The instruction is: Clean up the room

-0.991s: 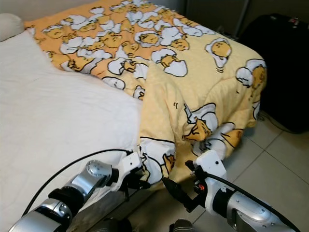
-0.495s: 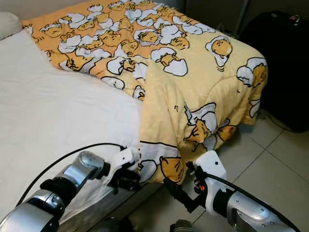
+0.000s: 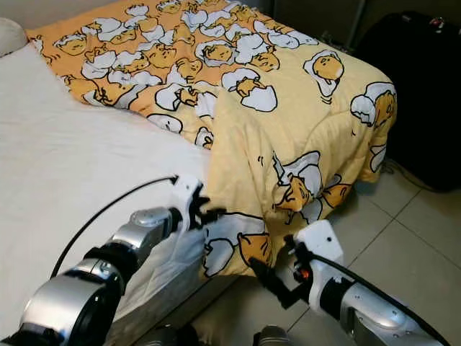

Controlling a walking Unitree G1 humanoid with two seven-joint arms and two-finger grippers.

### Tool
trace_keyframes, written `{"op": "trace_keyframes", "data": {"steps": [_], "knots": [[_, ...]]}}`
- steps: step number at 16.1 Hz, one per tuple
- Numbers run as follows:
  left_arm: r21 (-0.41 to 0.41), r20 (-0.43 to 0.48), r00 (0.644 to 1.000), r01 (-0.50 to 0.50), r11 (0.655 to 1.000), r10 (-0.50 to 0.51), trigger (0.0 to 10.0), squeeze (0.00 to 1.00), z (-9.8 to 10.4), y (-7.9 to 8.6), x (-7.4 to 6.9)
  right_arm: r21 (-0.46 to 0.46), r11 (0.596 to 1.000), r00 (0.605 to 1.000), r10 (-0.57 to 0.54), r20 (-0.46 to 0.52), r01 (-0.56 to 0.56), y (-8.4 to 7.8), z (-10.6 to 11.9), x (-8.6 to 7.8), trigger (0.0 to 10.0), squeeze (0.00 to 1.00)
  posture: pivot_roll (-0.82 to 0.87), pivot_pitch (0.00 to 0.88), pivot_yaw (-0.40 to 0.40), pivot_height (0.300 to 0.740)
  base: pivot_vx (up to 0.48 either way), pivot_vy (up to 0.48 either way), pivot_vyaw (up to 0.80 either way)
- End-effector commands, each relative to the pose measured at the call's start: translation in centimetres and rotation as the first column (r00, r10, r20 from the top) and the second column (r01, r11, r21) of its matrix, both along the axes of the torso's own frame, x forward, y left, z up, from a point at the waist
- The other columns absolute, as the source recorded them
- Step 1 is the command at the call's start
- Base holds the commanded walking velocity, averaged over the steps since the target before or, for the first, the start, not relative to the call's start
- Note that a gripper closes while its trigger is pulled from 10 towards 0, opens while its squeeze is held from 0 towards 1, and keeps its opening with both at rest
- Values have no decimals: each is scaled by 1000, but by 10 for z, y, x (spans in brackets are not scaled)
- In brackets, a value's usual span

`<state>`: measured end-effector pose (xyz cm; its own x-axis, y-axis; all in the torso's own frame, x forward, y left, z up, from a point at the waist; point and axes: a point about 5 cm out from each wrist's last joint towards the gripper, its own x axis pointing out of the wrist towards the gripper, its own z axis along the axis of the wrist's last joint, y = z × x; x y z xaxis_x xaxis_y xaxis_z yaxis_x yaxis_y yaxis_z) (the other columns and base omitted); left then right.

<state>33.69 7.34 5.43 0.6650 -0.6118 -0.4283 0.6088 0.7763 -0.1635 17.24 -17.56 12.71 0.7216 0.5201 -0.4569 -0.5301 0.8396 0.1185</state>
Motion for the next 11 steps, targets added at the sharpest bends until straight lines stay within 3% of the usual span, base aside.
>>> {"op": "trace_keyframes", "data": {"steps": [1, 4, 7, 8, 9, 10, 11], "knots": [[3, -8, 999, -50, 999, 50, 10000, 1000, 0, -2, 1, -10, 1000, 999, -15, 43, 16, 1, 7, 1, 10000, 0, -392, 162, 116, 740, 0, 0, 0], [61, -30, 980, -194, 979, 196, 10000, 1000, -6, -2, 2, 6, 997, 995, -71, 71, 71, 4, 13, 1, 10000, 0, -415, 206, 123, 740, 0, 0, 0], [101, -29, 971, -233, 967, 237, 10000, 1000, -9, 1, 2, 13, 995, 991, -103, 81, 103, 6, 17, -4, 10000, 0, -427, 273, 125, 740, 0, 0, 0], [110, -27, 966, -253, 961, 258, 10000, 745, -9, 4, 2, 19, 994, 990, -111, 83, 109, 7, 18, -5, 10000, 0, -427, 278, 124, 740, 0, 0, 0], [141, -17, 954, -295, 945, 300, 10000, 94, -12, 11, 2, 25, 992, 989, -124, 84, 123, 9, 20, -9, 10000, 0, -427, 291, 120, 740, 0, 0, 0], [144, -17, 943, -326, 934, 332, 10000, 4, -13, 16, 2, 34, 991, 988, -132, 83, 130, 10, 21, -13, 10000, 0, -428, 293, 118, 740, 0, 0, 0], [129, -28, 928, -365, 922, 372, 10000, 0, -14, 21, 2, 46, 989, 987, -142, 79, 139, 11, 23, -17, 10000, 0, -429, 291, 114, 740, 0, 0, 0]]}}
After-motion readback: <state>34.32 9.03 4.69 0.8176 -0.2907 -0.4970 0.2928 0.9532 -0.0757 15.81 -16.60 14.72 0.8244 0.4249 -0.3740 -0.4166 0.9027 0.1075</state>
